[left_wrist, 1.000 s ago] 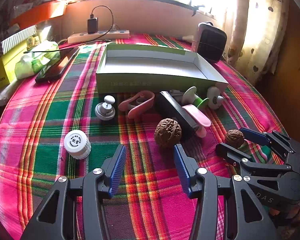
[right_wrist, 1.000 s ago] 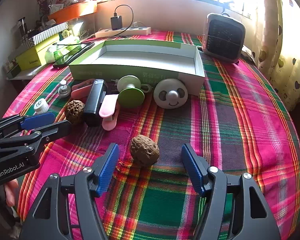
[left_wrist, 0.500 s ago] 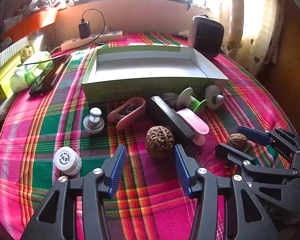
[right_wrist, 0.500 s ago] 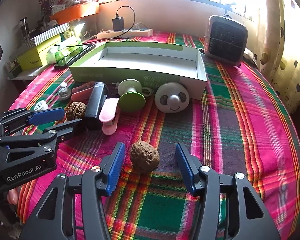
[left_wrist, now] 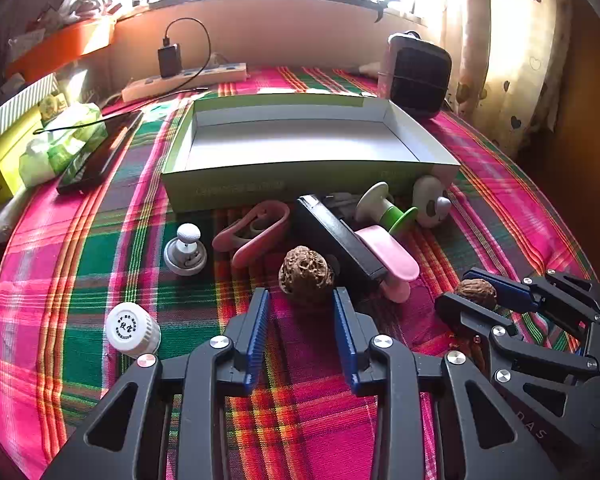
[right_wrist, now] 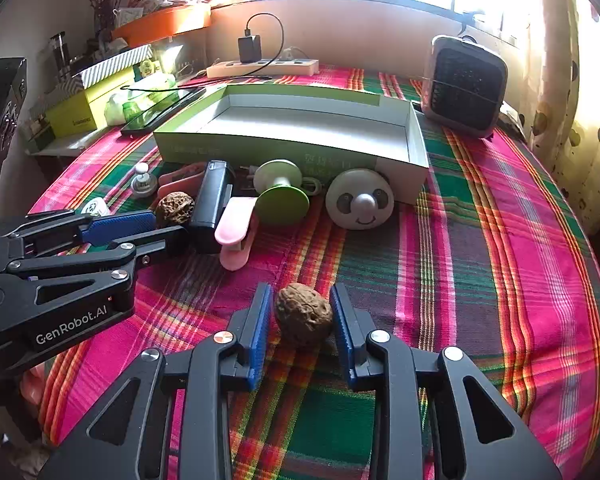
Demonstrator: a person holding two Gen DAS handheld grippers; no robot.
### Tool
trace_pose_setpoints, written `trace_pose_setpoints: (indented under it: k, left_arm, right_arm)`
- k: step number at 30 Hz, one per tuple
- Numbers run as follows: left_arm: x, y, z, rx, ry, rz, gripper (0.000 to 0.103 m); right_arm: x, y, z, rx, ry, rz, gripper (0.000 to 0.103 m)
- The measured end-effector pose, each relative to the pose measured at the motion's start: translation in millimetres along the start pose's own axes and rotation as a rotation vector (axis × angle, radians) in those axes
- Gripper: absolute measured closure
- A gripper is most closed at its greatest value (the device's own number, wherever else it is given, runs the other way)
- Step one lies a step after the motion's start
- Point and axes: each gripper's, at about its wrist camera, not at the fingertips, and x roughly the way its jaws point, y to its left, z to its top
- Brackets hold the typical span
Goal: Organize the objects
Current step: 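Close the left tool on a walnut while the right tool grasps another walnut, then carry both walnuts into the white box and open both tools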
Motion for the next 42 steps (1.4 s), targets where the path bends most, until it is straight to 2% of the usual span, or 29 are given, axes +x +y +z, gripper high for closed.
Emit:
trace_pose_setpoints:
  k: [6, 13, 14, 16, 17, 18, 26, 38, 40, 41, 42]
  left_arm:
    - [-2, -1, 1, 0.006, -0.013, -0.005, 0.092]
    - [-2, 2, 1, -0.004, -0.008, -0.031, 0.092]
    - [-3, 2, 0, -0.003, -0.006, -0.047, 0.09]
    - [-4, 1, 1, 0.005, -0.014, -0.059, 0.077]
    - [-5, 1, 1, 0.014, -0.017, -0.053, 0.067]
    - [-5, 1, 1, 0.018, -0.021, -0.046, 0.065]
    - [6, 5, 11, 0.02, -0.015, -0.014, 0.065]
    - [14, 4, 21, 0.024, -0.011, -0.004, 0.065]
    - [15, 4, 20, 0.026, -0.008, -0.005, 0.07]
    - [15, 4, 20, 0.026, -0.007, -0.004, 0.075]
    - [15, 3, 20, 0.028, -0.007, -0.001, 0.076]
  right_arm:
    - [0, -1, -1, 0.005, 0.001, 0.006, 0.075]
    - [-1, -2, -1, 0.011, 0.0, 0.007, 0.075]
    - [-1, -2, -1, 0.012, 0.0, 0.008, 0.075]
    - [-1, -3, -2, 0.015, -0.001, 0.007, 0.075]
    - [-1, -3, -2, 0.015, 0.0, 0.008, 0.074]
    - [-1, -3, -1, 0.016, 0.0, 0.007, 0.074]
    - [-1, -7, -1, 0.022, 0.0, 0.004, 0.074]
    - [-1, -10, 0, 0.026, 0.003, 0.0, 0.074]
    - [0, -10, 0, 0.026, 0.003, 0.001, 0.074]
    - [0, -10, 0, 0.025, 0.003, 0.001, 0.075]
    - [-1, -10, 0, 0.026, 0.003, 0.001, 0.074]
